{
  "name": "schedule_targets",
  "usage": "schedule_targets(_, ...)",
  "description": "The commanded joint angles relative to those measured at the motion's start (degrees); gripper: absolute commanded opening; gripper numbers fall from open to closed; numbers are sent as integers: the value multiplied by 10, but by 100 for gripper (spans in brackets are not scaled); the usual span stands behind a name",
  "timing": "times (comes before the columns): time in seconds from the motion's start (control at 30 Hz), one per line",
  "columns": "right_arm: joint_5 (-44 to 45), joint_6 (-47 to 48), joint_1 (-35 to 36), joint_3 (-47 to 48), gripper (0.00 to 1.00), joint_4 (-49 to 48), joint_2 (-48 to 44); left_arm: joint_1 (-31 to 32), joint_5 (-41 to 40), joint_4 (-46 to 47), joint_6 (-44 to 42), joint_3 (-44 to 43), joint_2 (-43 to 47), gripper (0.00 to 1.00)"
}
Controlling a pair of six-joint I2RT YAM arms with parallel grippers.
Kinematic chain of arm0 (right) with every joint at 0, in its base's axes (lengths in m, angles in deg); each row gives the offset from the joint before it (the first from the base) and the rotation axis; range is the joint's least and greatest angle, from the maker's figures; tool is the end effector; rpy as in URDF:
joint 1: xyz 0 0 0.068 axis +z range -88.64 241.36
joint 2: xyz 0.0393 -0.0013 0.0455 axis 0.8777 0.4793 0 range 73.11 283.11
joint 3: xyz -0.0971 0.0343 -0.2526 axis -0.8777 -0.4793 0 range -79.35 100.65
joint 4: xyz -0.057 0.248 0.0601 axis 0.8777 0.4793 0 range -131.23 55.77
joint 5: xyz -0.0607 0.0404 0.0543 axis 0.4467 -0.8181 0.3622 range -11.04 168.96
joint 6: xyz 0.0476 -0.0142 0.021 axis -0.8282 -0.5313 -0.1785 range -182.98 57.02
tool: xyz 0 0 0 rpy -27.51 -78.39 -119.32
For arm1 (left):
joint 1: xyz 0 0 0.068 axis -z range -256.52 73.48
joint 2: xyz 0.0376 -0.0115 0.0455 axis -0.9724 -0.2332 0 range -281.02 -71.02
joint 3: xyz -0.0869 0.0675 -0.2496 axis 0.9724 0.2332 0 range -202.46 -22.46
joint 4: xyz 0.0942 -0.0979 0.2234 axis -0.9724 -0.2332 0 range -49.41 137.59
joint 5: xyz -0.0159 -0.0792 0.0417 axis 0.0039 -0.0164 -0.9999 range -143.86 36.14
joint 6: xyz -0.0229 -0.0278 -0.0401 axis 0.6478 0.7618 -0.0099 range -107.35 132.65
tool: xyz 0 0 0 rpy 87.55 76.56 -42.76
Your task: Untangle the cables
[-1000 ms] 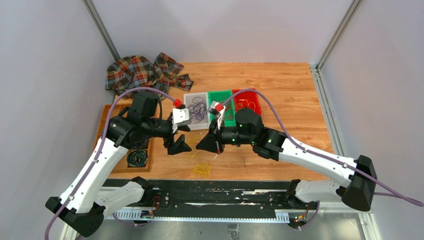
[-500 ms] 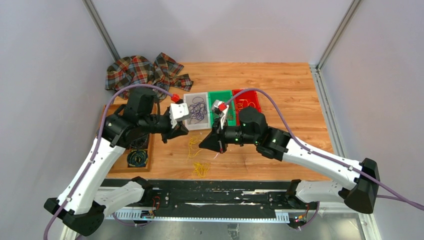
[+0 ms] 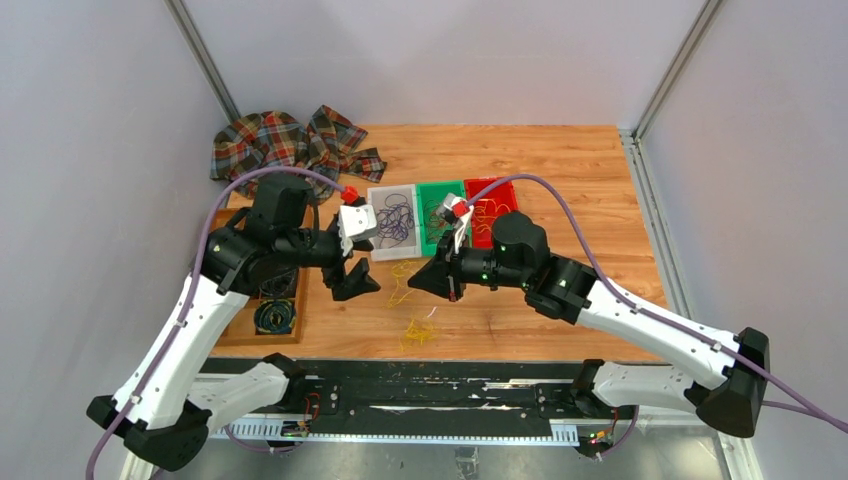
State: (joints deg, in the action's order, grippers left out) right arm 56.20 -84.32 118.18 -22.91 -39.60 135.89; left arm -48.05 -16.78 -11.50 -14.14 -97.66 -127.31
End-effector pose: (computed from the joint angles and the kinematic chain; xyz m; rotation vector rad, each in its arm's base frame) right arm 0.1281 0.2211 0.3660 -0.8798 1.6780 1.3150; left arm 0.1340 -0.0971 0.4032 1.3119 1.7744 -0.7460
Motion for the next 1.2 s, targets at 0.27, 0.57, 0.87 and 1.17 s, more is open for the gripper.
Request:
schedule_targets(0.27,-41,6,-7,34,1,-11,32,8,111,-11,39,-31,-58,60)
schedule_targets(0.57,-50,-4,-7,33,1,-35,43,8,114,-11,65,-24,-86,35)
schedule_targets(0.87,-49,-10,-6,22,1,-43,43,8,67,40,102,-24,-67,1)
schedule_targets(1.17,8,18,-15,13,41,27,-15,8,-72,40,54,-104,-46,1)
